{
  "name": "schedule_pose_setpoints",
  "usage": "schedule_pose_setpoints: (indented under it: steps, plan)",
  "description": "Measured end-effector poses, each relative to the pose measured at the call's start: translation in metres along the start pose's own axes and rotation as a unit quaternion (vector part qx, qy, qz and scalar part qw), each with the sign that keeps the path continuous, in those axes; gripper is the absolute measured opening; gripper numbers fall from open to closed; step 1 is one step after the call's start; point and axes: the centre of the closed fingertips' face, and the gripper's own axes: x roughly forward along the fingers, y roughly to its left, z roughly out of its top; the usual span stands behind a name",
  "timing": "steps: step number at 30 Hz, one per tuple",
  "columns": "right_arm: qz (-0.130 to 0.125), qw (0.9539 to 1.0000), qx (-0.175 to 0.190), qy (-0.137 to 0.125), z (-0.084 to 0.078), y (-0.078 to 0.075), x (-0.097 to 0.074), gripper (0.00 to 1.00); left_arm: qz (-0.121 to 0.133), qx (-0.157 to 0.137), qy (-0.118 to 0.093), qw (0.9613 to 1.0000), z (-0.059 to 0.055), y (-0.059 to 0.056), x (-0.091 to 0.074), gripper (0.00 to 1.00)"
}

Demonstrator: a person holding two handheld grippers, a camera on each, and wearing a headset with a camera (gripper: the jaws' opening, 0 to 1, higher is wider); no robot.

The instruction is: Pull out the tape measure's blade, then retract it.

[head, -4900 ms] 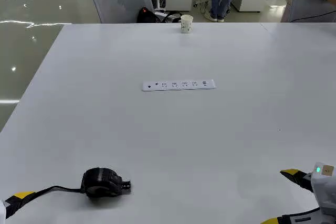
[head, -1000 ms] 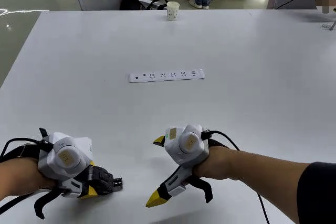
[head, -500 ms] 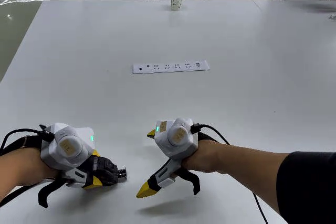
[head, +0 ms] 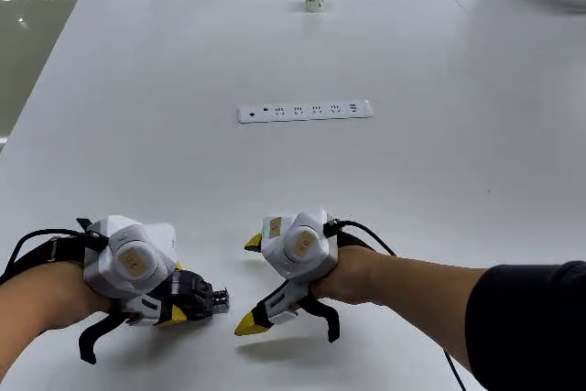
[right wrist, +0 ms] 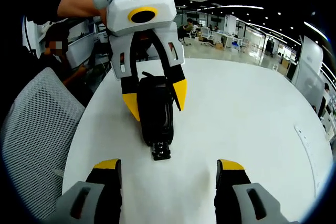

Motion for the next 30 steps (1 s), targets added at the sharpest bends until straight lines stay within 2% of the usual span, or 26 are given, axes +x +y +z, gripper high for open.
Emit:
schedule_pose_setpoints:
  steps: [2,4,7,9,10,12,19,24,28,30]
  plan:
    - [0.003,1.0000,-0.006,0.000,0.001,0.000,0.002,0.67,-0.001,-0.002,-0.001,1.0000,0.000,0.000,0.000,0.32]
    - [0.008,0.9999,-0.007,0.001,0.003,0.002,0.005,0.56,-0.001,-0.005,-0.002,1.0000,0.000,0.000,0.000,0.32]
    - [0.015,0.9998,-0.011,-0.001,0.007,0.006,0.010,0.49,0.002,-0.006,-0.002,1.0000,0.000,0.000,0.000,0.32]
    - [0.031,0.9995,0.007,-0.003,0.011,0.012,0.014,0.41,0.004,-0.008,-0.004,1.0000,0.000,0.000,-0.001,0.32]
    - [0.033,0.9994,0.006,-0.004,0.012,0.013,0.016,0.35,0.004,-0.009,-0.004,0.9999,0.000,0.000,-0.001,0.32]
    - [0.032,0.9995,-0.004,-0.001,0.014,0.014,0.021,0.30,0.005,-0.010,-0.005,0.9999,0.000,0.001,-0.001,0.32]
    - [0.035,0.9989,-0.022,0.022,0.006,0.012,0.026,0.22,0.005,-0.012,-0.005,0.9999,0.000,0.001,0.000,0.32]
    - [0.036,0.9987,-0.028,0.022,0.006,0.011,0.029,0.19,0.005,-0.013,-0.004,0.9999,0.000,0.001,0.000,0.32]
    - [0.029,0.9986,-0.036,0.024,0.008,0.011,0.035,0.13,0.006,-0.015,-0.004,0.9999,0.000,0.001,0.000,0.32]
    - [0.024,0.9987,-0.038,0.024,0.007,0.011,0.038,0.13,0.006,-0.015,-0.005,0.9999,0.000,0.001,0.000,0.32]
